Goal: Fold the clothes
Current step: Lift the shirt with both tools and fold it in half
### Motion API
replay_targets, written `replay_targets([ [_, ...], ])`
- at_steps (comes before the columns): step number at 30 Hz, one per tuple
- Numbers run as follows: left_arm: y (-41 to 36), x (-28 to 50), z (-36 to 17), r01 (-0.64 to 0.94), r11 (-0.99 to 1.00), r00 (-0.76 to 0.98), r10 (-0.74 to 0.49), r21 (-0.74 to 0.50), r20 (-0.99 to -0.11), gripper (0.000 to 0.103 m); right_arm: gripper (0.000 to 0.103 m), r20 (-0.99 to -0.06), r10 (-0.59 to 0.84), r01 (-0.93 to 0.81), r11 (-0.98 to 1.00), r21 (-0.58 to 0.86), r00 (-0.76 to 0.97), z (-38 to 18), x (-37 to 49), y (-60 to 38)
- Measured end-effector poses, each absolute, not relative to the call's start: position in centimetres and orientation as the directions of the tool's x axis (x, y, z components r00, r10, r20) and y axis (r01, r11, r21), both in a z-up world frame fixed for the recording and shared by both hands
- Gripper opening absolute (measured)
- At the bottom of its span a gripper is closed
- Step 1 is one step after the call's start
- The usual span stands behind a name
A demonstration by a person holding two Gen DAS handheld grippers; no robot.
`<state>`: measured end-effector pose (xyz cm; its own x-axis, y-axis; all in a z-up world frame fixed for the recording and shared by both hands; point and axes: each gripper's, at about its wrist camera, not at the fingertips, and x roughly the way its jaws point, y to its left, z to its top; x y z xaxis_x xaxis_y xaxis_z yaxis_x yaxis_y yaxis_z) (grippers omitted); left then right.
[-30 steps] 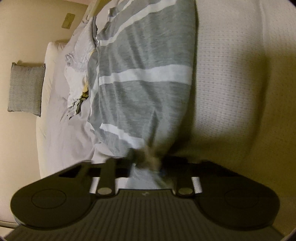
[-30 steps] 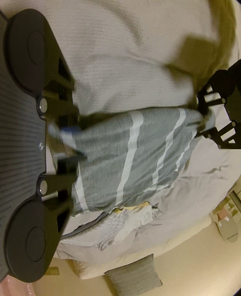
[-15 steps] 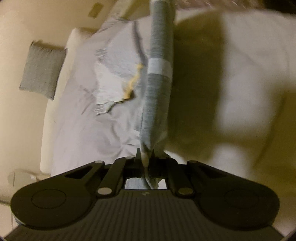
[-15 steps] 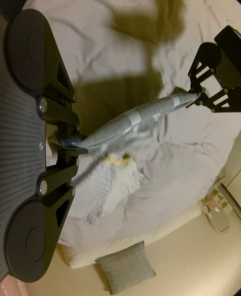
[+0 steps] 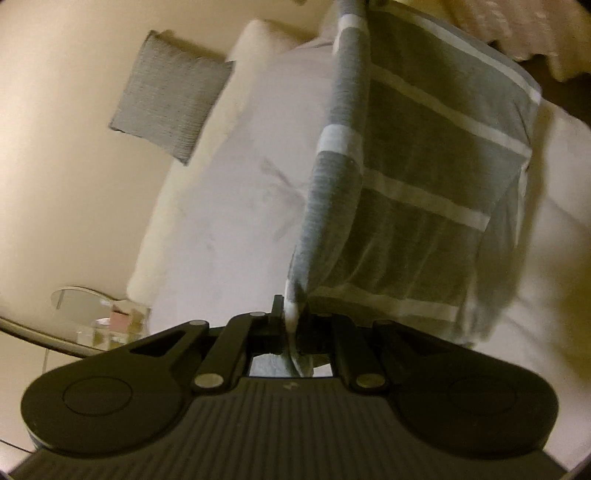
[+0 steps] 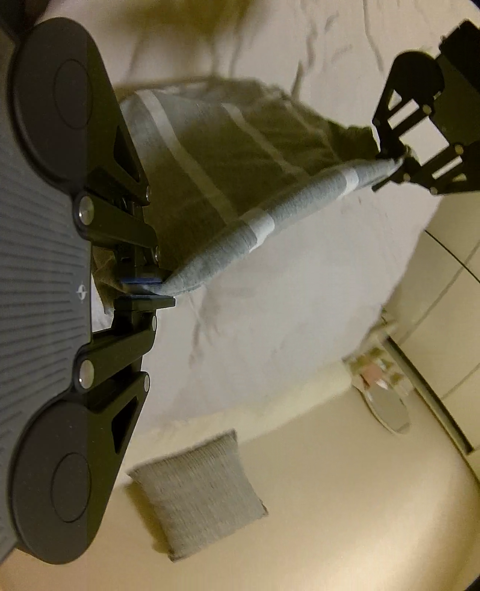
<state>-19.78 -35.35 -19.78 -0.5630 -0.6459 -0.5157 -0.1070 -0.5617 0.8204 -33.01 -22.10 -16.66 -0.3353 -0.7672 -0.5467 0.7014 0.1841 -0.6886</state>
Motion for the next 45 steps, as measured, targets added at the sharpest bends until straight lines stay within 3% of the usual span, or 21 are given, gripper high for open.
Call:
replay_targets([
  [5, -37.2, -26.7, -17.7, -0.003, -0.548, -0.527, -0.710, 0.837, -0.467, 0.004, 0.001, -0.459, -0.837, 0.646, 0.176, -0.743, -0.299, -14.5, -41.4, -25.5],
  [8, -37.0, -29.9, -19.6, 0.001, -0.573, -0.505, -0.708, 0.820, -0.494, 0.004, 0.001, -0.467, -0.838, 0.639, 0.198, -0.743, -0.284, -16.2, -45.0, -26.4],
  [16, -33.1, -33.8, -35.3, -0.128, -0.727, -0.362, -0.599, 0.675, -0.714, 0.006, 0.000, -0.680, -0.692, 0.643, 0.411, -0.646, -0.240, -32.3, -50.0, -25.8],
  [19, -31.3, -33.5, -39.0, -0.157, -0.731, -0.338, -0.592, 0.664, -0.731, 0.008, 0.000, -0.731, -0.642, 0.659, 0.449, -0.604, -0.233, -36.1, -50.6, -25.3],
  [25, -30.8, -32.6, -39.0, -0.111, -0.713, -0.362, -0.619, 0.692, -0.697, 0.020, 0.005, -0.726, -0.641, 0.640, 0.453, -0.621, -0.250, -37.1, -50.8, -24.1],
  [28, -30.9, -32.9, -38.6, -0.108, -0.705, -0.367, -0.626, 0.701, -0.687, 0.019, 0.003, -0.730, -0.636, 0.640, 0.458, -0.617, -0.250, -37.0, -50.9, -23.7],
  [32, -31.1, -33.4, -39.4, -0.100, -0.706, -0.360, -0.631, 0.701, -0.687, 0.006, 0.000, -0.737, -0.631, 0.651, 0.459, -0.605, -0.241, -37.3, -50.9, -23.5],
  [40, -29.9, -32.7, -38.7, -0.036, -0.719, -0.365, -0.637, 0.694, -0.679, 0.006, 0.000, -0.750, -0.617, 0.656, 0.466, -0.594, -0.240, -37.3, -50.9, -22.7],
  [45, -30.2, -32.5, -40.3, -0.051, -0.709, -0.331, -0.652, 0.703, -0.682, 0.013, 0.001, -0.767, -0.587, 0.631, 0.500, -0.594, -0.257, -39.1, -50.6, -23.4],
])
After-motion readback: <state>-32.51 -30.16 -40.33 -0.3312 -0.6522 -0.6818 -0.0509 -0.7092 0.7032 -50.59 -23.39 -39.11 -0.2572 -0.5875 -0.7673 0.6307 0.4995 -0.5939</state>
